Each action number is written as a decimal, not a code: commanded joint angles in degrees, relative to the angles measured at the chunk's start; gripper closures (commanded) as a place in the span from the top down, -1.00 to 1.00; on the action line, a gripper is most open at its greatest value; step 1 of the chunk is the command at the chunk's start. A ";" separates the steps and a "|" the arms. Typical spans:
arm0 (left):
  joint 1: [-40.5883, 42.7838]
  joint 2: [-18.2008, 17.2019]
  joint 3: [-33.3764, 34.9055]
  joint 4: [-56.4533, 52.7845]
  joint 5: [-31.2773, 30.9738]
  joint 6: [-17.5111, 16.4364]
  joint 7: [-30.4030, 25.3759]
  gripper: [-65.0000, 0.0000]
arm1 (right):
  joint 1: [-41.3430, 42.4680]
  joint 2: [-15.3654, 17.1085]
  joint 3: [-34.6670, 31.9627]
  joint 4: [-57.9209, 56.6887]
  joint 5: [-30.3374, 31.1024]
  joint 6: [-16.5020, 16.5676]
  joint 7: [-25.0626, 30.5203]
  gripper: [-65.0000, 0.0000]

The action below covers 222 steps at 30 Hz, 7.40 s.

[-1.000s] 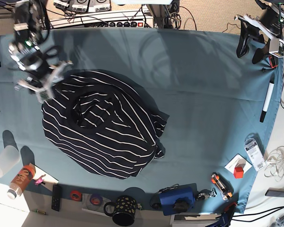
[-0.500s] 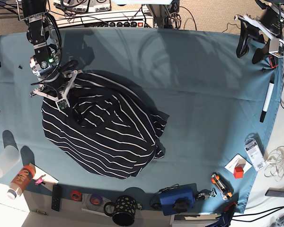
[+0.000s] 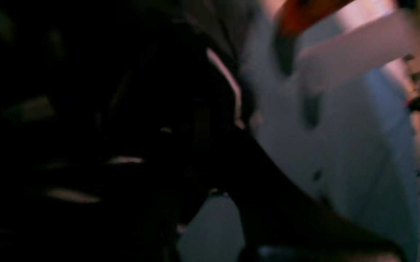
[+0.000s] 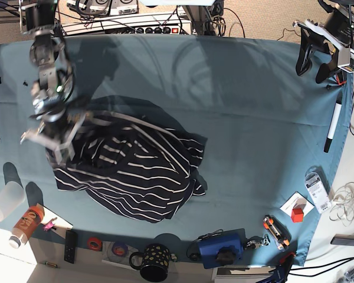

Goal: Layout the t-shirt on the table in an organized manner, then fold the t-shirt properly
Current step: 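Grasp the shirt edge with the right gripper and drag it outward, then grasp the bunched shirt with the left gripper and pull it away from the right gripper, then release the shirt with the left gripper and lift it, then grasp the shirt fabric with the left gripper and drag it to spread it flat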

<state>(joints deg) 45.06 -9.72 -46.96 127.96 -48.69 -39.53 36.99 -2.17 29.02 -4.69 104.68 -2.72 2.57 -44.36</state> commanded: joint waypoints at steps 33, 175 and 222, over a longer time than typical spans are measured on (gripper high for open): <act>-17.44 -3.91 47.43 -1.64 45.81 11.63 -16.52 -0.01 | 15.82 0.98 30.77 -37.24 27.17 13.14 2.54 -1.00; -41.03 -7.80 46.82 -12.61 41.24 1.33 -3.98 0.07 | 22.32 -1.07 41.11 -37.24 46.18 28.96 -9.44 -1.00; -49.59 -8.39 79.03 -18.67 76.52 40.98 13.97 -1.00 | 22.32 -1.07 41.11 -37.24 46.18 29.03 -8.57 -1.00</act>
<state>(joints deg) -3.57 -18.06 32.40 108.20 26.65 0.82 51.94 18.74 26.48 36.21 66.48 42.04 31.27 -54.85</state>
